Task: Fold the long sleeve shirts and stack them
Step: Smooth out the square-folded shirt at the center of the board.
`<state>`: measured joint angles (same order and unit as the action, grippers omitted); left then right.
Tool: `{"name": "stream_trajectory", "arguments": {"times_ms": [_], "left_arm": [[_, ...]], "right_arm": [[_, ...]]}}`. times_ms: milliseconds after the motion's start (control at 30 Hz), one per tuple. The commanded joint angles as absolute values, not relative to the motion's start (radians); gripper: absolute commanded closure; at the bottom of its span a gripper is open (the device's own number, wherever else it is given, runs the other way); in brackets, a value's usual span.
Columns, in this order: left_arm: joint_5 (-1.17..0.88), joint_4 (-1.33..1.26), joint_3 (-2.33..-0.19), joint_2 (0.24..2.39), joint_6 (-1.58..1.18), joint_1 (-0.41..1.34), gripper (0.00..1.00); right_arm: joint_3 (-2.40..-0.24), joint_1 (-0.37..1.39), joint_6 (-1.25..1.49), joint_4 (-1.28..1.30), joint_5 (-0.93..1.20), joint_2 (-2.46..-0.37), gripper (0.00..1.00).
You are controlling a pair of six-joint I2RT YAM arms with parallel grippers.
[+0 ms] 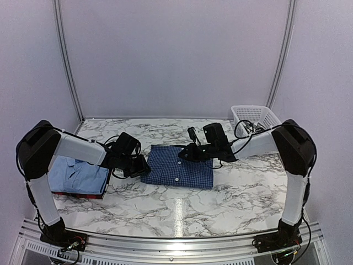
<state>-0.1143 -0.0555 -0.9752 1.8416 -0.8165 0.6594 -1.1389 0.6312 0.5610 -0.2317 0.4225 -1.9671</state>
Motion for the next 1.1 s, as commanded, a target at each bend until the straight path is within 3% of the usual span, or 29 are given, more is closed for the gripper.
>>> {"name": "stream_trajectory", "arguments": {"times_ms": [0, 167, 500, 900, 1067], "left_arm": [[-0.096, -0.008, -0.969, 1.863, -0.790, 0.655, 0.66], [-0.110, -0.004, -0.974, 1.861, -0.777, 0.653, 0.66], [-0.215, 0.113, -1.087, 1.860, -0.639, 0.582, 0.49], [-0.250, 0.194, -1.213, 1.982, -0.569, 0.575, 0.47], [-0.238, 0.234, -1.247, 2.008, -0.545, 0.567, 0.45]], "right_arm": [[-1.263, 0.639, 0.536, -0.242, 0.506, -2.091, 0.84], [-1.323, 0.621, 0.544, -0.205, 0.510, -2.196, 0.85], [-1.359, 0.593, 0.455, -0.056, 0.486, -2.103, 0.80], [-1.230, 0.379, 0.443, -0.219, 0.756, -2.155, 0.79], [-1.259, 0.351, 0.419, -0.196, 0.760, -2.203, 0.79]]}}
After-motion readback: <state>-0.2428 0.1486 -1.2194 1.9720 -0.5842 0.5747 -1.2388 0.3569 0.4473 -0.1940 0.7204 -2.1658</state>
